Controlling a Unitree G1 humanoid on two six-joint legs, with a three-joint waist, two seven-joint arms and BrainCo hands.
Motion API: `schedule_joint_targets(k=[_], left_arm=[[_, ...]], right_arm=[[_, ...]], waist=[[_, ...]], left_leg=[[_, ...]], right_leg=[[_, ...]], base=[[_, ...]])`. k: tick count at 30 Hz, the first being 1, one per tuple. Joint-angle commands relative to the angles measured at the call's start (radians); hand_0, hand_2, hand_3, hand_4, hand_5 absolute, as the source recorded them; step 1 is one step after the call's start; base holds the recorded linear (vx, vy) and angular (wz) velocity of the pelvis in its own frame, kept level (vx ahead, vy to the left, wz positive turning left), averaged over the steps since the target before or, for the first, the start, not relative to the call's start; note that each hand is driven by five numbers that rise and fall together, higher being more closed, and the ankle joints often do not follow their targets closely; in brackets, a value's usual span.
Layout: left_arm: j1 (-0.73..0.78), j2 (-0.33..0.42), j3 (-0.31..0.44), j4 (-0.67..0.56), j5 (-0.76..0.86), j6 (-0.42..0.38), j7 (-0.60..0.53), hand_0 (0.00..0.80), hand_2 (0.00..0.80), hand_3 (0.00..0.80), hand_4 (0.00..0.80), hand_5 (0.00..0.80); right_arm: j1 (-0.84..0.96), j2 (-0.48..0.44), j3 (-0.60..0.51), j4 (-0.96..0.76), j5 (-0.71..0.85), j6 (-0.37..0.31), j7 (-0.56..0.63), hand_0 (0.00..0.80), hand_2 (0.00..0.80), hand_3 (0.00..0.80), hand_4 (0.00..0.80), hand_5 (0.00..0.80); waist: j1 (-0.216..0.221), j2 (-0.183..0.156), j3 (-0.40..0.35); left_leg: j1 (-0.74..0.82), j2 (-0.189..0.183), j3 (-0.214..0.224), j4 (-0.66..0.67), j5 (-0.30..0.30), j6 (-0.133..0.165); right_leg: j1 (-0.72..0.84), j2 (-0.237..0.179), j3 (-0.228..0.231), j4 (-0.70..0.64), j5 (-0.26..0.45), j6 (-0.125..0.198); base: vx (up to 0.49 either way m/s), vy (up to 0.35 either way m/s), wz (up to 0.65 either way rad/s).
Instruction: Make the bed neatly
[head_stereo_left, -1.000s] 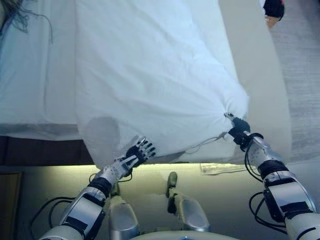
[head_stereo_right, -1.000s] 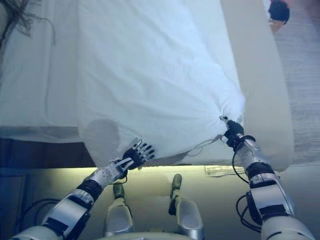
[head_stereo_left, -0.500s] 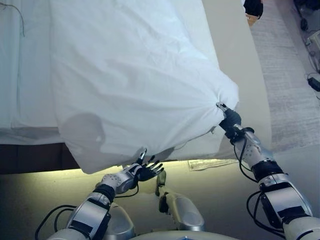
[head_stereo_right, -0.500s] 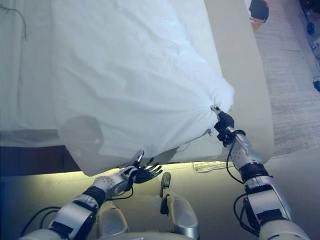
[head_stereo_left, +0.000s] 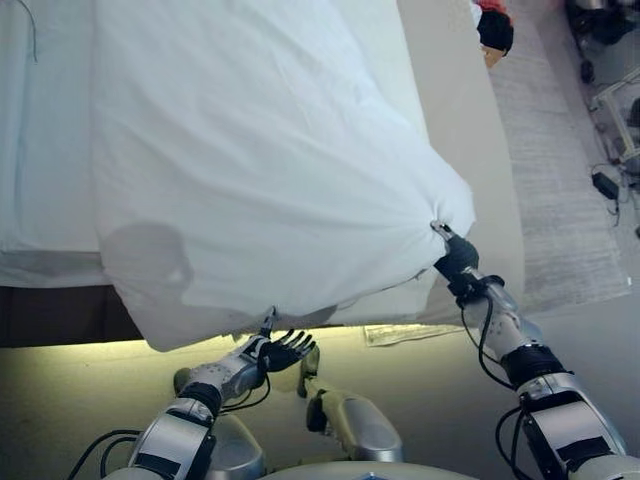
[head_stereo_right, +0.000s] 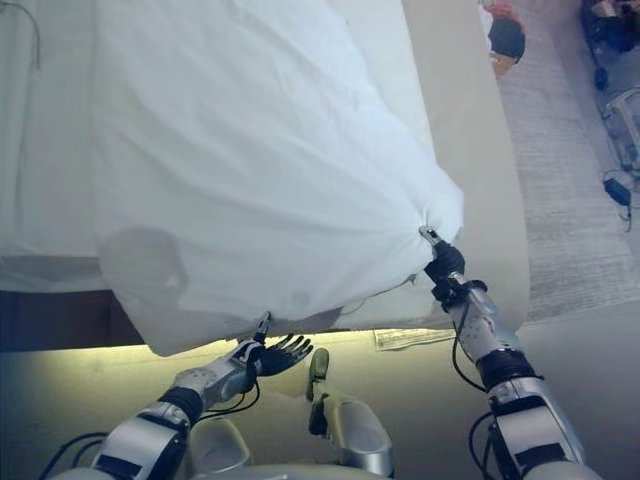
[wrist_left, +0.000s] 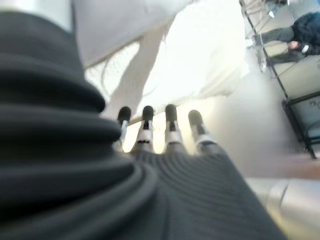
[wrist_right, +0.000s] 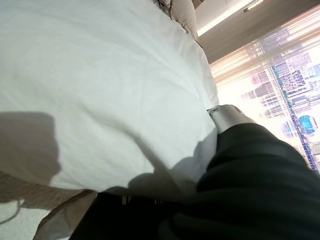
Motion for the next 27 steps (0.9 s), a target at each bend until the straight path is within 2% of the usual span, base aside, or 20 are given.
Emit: schedule_joint_targets(k=[1, 5, 14, 27], left_arm=[[-0.014, -0.030, 0.031, -0.006, -0.054, -0.084, -0.080, 0.000, 0.000, 0.000, 0.000, 0.000], [-0.016, -0.026, 0.035, -0.078, -0.073, -0.203, -0.112, 0.000, 0.000, 0.000, 0.000, 0.000], [0.004, -0.037, 0.081, -0.150, -0.101, -0.364, -0.132, 0.000, 0.000, 0.000, 0.000, 0.000], [0.067, -0.025, 0.175, -0.154, -0.040, -0.465, -0.107, 0.000, 0.000, 0.000, 0.000, 0.000]], right_arm=[[0.035, -0.076, -0.134, -0.071, 0.074, -0.113, 0.032, 0.800, 0.800, 0.800, 0.800, 0.800], [0.051, -0.061, -0.132, -0.084, 0.056, -0.102, 0.032, 0.800, 0.800, 0.800, 0.800, 0.800], [0.110, -0.022, -0.137, -0.088, 0.041, -0.098, 0.041, 0.800, 0.800, 0.800, 0.800, 0.800], [0.171, 0.005, -0.150, -0.074, 0.000, -0.062, 0.067, 0.800, 0.800, 0.800, 0.800, 0.800]], waist=[[-0.018, -0.008, -0.023], [-0.013, -0.012, -0.020], [0.008, -0.020, -0.031], [0.044, -0.013, -0.059]], left_leg=[[-0.070, 0.080, -0.015, 0.037, 0.006, 0.008], [-0.072, 0.082, -0.023, 0.040, 0.005, 0.006], [-0.052, 0.081, -0.038, 0.032, 0.000, 0.003], [-0.017, 0.071, -0.046, 0.012, -0.001, 0.002]], right_leg=[[0.014, -0.067, -0.008, 0.092, -0.096, 0.083], [0.022, -0.064, -0.010, 0.087, -0.097, 0.085], [0.060, -0.063, -0.029, 0.071, -0.101, 0.092], [0.111, -0.070, -0.056, 0.046, -0.102, 0.101]], base=[[0.026, -0.032, 0.03], [0.012, -0.031, 0.03], [0.030, -0.032, 0.02], [0.035, 0.012, 0.04]])
